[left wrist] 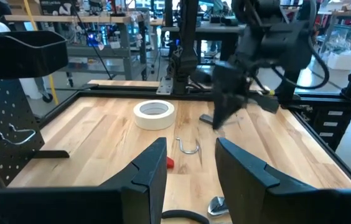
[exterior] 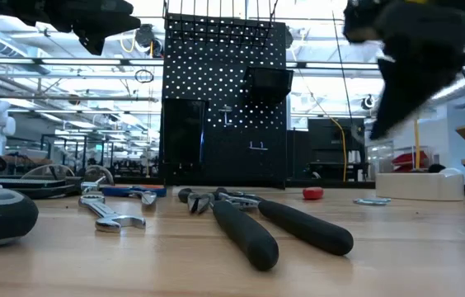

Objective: Hang tools onto peg board
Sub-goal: Put the bottom hanger hook on the right black bin on the peg board

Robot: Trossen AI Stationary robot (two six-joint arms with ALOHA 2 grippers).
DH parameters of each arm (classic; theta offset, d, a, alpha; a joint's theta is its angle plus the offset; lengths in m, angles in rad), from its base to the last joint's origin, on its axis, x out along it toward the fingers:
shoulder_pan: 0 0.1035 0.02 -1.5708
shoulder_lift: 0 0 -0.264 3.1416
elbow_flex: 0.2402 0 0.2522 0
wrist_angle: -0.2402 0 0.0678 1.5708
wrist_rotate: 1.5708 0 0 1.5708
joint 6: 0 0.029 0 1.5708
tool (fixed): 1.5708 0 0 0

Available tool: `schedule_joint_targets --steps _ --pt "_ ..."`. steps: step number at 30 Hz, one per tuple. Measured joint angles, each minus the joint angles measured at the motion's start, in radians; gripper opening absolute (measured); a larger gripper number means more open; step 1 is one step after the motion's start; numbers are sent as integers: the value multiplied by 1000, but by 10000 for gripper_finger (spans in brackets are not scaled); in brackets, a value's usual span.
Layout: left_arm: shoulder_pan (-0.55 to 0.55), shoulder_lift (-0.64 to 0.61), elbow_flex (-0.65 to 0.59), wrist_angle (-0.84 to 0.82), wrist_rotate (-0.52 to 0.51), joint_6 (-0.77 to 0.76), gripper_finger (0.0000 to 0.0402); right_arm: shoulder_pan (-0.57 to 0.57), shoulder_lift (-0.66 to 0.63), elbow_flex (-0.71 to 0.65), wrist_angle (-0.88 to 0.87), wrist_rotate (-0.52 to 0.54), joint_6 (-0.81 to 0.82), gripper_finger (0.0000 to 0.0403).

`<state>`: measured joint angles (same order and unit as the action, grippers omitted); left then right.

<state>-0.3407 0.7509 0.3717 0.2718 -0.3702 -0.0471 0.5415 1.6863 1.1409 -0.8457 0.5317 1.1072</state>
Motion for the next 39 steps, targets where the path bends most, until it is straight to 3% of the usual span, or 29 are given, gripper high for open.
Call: schedule_joint_targets --steps 8,15,30,39 --pt "0 0 0 4 0 0 132 -91 -3 196 -221 52 -165 1" --pt "0 0 0 3 0 0 132 -229 -5 324 -255 40 -422 1" --pt "0 2 -1 -12 -5 9 132 -489 -172 378 -164 36 -693 0" --pt "0 2 -1 -12 -5 9 132 -660 -209 379 17 -116 -850 0"
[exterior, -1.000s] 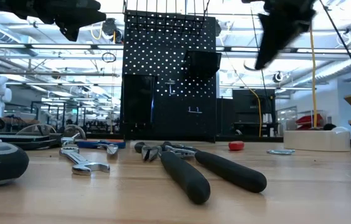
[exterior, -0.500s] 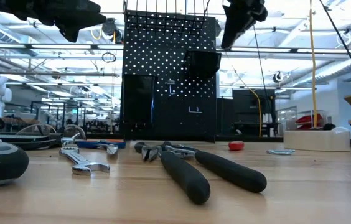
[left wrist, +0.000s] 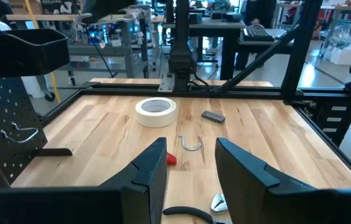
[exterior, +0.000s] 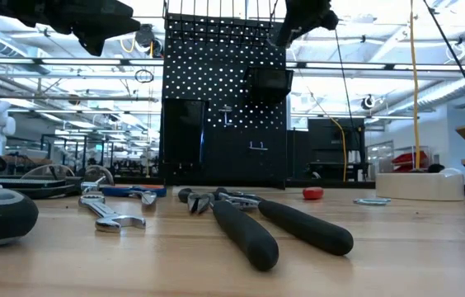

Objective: Hang tools onto peg board
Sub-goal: Put the bottom hanger hook on the right black bin on the peg board

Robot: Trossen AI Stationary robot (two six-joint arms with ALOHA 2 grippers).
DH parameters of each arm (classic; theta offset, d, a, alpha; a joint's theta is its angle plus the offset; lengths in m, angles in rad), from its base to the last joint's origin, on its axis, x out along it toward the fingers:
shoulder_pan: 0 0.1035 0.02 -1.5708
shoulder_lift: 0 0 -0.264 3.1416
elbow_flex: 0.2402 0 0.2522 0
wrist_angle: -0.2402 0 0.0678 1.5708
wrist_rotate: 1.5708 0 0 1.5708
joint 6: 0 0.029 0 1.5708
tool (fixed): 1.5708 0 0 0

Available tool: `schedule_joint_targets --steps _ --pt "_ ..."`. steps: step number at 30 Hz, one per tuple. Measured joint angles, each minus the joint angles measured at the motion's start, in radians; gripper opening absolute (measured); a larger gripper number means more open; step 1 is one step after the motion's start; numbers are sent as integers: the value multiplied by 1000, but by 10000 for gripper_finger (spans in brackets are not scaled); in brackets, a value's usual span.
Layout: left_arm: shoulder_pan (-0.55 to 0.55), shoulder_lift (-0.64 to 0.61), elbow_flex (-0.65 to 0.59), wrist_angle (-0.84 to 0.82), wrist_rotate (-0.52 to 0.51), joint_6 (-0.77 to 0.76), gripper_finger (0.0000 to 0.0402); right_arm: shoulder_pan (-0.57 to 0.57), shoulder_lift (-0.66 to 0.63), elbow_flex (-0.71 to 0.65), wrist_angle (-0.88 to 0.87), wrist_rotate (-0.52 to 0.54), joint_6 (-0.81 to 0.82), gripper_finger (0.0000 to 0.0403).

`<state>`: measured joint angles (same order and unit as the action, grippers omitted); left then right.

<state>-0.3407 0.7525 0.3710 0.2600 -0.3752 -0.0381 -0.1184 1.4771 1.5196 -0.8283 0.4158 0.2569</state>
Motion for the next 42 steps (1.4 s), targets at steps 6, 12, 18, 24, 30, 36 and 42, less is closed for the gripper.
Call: schedule_joint_targets --steps 6,12,18,24,30,36,42 --pt "0 0 0 0 0 0 132 -109 6 0 49 -7 -42 0" --pt "0 0 0 -6 0 1 132 -184 6 0 118 -27 -53 0" --pt "0 0 0 -8 0 1 132 -223 11 0 179 -30 -41 0" --pt "0 0 0 -8 0 1 132 -243 46 0 219 -26 -29 0" --pt "0 0 0 -9 0 -1 132 -249 72 -2 233 -22 -25 0" --pt "0 0 0 -19 0 -1 132 -249 73 -2 234 0 -41 18" --pt "0 0 0 -18 0 -1 132 -249 73 -2 233 31 -63 63"
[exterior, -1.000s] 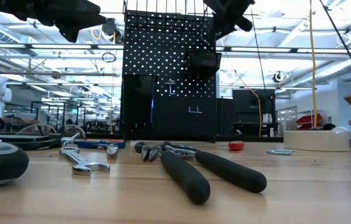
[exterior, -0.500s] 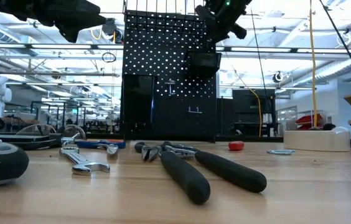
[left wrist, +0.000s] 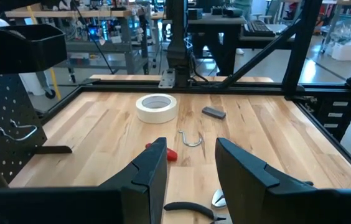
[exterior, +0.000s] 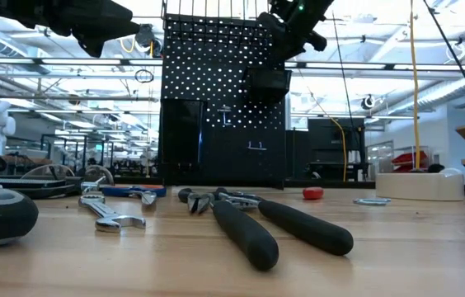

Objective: Hang tools onto peg board
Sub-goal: Put the bottom hanger hook on the right black bin on the peg board, then put the hanger hook on the right black bin on the peg board

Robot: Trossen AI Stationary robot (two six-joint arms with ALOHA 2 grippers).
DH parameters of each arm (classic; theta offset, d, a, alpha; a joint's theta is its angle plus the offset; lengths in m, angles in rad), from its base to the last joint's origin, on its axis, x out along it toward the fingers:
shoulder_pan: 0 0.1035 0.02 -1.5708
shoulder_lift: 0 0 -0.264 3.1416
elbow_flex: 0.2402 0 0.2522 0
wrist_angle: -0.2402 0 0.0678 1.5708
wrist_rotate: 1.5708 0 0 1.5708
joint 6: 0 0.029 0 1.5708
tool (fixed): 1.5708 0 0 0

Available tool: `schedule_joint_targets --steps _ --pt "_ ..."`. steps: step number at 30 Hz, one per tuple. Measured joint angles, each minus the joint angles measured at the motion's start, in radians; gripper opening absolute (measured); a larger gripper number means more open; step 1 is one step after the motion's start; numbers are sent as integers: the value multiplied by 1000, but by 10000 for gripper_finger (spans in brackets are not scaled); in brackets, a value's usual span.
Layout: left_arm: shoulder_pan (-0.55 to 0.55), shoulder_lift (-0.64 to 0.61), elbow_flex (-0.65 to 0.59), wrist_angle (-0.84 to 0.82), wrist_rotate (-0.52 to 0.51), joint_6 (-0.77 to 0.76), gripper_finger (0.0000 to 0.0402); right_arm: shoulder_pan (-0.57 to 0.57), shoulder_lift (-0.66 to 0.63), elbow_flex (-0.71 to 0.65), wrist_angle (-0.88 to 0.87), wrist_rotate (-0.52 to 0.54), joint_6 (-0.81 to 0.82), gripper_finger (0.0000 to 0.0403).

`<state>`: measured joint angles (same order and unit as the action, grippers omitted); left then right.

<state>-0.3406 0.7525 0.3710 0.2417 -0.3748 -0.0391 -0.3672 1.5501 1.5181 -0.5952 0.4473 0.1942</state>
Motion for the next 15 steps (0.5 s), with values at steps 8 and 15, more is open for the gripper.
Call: schedule_joint_targets --steps 8,15 --pt "0 0 0 -19 0 -5 132 0 -1 0 -86 0 9 107" --pt "0 27 0 -18 1 -7 132 11 -39 0 -138 2 11 116"
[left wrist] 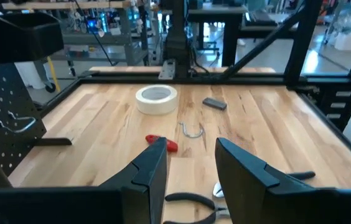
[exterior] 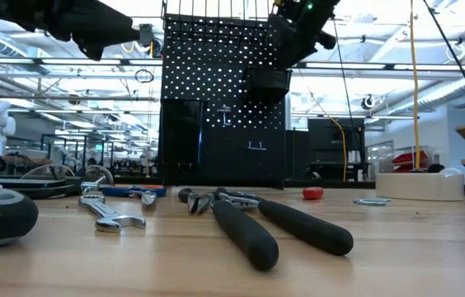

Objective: Hang tools onto peg board
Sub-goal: Put the hanger hook on the right black bin on the peg board

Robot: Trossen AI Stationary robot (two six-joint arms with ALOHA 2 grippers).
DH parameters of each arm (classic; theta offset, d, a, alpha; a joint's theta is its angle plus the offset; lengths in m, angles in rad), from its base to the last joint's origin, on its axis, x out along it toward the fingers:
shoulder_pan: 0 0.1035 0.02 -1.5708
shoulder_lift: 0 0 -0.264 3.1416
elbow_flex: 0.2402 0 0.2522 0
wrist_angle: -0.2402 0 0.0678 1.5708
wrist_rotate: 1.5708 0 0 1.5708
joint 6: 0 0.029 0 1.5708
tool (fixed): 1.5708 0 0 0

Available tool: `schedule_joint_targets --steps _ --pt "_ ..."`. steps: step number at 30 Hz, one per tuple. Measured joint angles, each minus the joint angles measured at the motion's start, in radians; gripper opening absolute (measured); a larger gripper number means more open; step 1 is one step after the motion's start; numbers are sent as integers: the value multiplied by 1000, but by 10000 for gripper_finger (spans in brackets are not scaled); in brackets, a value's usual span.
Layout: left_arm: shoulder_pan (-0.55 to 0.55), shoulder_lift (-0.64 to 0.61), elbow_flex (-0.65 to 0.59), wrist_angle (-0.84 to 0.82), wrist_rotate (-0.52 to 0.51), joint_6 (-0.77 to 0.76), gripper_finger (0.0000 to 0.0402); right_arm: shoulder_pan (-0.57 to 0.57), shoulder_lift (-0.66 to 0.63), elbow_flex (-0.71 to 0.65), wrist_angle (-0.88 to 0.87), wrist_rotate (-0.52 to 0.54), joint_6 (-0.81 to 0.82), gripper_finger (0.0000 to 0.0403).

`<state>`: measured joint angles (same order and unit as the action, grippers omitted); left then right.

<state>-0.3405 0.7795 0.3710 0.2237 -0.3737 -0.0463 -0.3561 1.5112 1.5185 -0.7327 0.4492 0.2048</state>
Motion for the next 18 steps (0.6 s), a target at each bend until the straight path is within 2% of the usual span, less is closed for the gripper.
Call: schedule_joint_targets --steps 4,7,10,15,18 --pt "1 59 0 46 4 20 132 31 -47 0 -72 -15 45 116" --pt "2 122 0 142 4 55 132 75 -73 2 -203 -71 104 116" --pt "8 187 0 206 5 82 132 152 -82 -22 -312 -83 209 116" --pt "53 259 7 222 40 77 132 342 -108 -183 -334 -89 404 116" --pt "87 290 7 223 51 23 132 452 -109 -292 -336 -113 479 116"
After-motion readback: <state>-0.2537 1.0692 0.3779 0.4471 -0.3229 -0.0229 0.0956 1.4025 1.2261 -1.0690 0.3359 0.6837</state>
